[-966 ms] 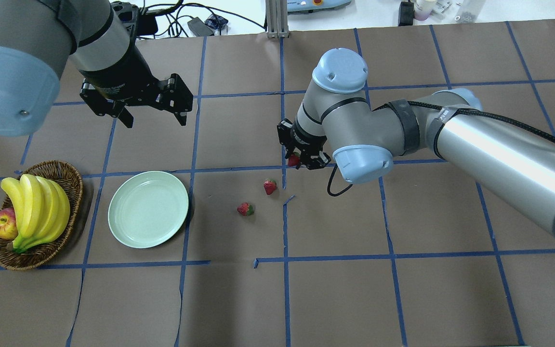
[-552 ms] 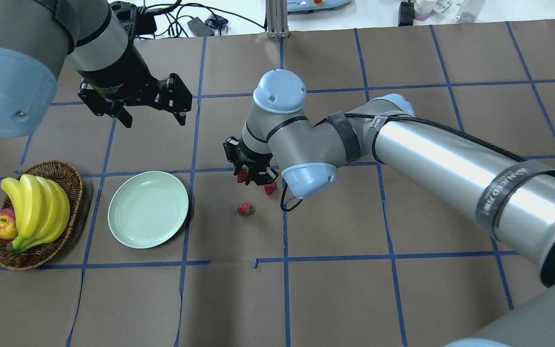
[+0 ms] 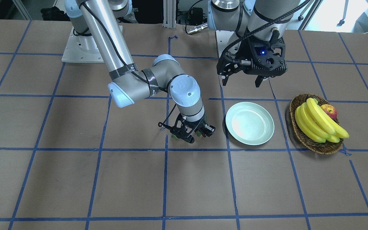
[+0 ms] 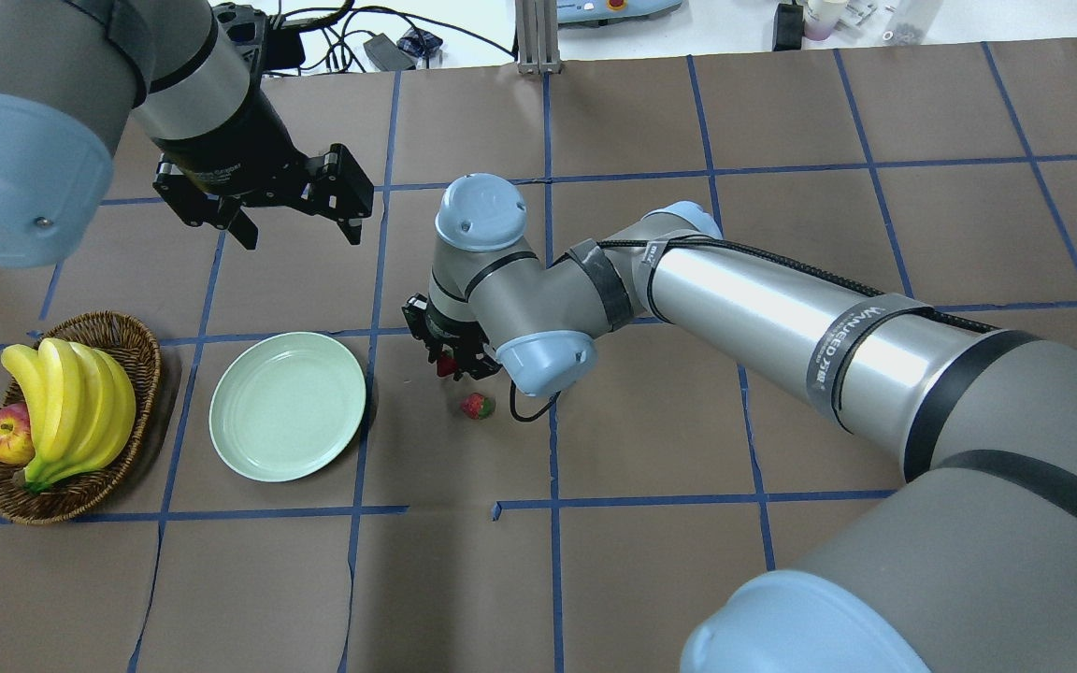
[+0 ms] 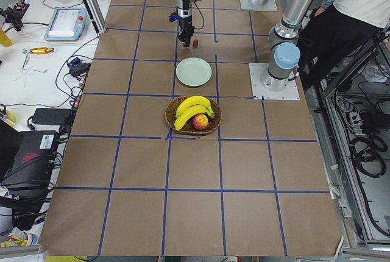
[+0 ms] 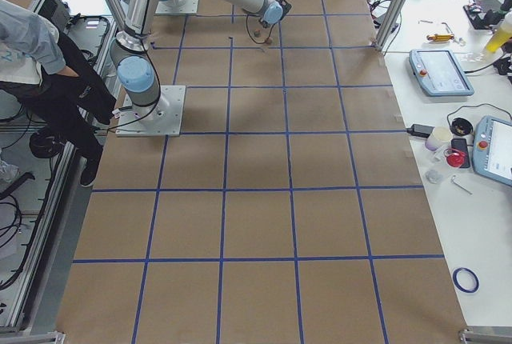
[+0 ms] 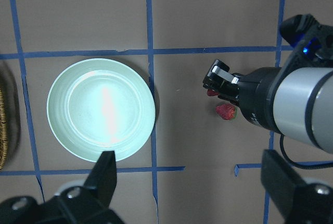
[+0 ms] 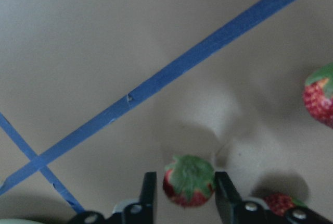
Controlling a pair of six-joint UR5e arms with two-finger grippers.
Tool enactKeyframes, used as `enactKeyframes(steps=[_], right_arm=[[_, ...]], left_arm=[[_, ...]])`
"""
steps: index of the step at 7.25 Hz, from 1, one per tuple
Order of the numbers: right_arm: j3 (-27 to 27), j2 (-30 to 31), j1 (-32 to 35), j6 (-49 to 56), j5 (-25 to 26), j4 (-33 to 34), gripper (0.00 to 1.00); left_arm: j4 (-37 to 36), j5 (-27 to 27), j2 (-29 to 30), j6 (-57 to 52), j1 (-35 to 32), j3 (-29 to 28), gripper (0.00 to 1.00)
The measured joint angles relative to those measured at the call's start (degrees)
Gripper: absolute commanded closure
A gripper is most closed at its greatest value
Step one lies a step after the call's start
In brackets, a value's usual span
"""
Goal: Collect all strawberries into plate
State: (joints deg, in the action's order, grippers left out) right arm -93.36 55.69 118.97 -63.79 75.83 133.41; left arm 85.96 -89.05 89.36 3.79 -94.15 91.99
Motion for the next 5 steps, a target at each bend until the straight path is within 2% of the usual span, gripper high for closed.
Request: enactKeyframes(steps=[3, 5], right_arm=[[-0.55, 3.83, -0.59, 9.92, 2.99, -1.15, 0.00], [-6.28, 11.51, -5.89, 21.78, 7.41, -5.00, 0.00]], left_arm=[[-0.01, -0.07, 0.04, -0.07, -0.03, -0.02, 0.00], [0.00, -0.07, 0.08, -0.15, 0.01, -0.05, 0.00]])
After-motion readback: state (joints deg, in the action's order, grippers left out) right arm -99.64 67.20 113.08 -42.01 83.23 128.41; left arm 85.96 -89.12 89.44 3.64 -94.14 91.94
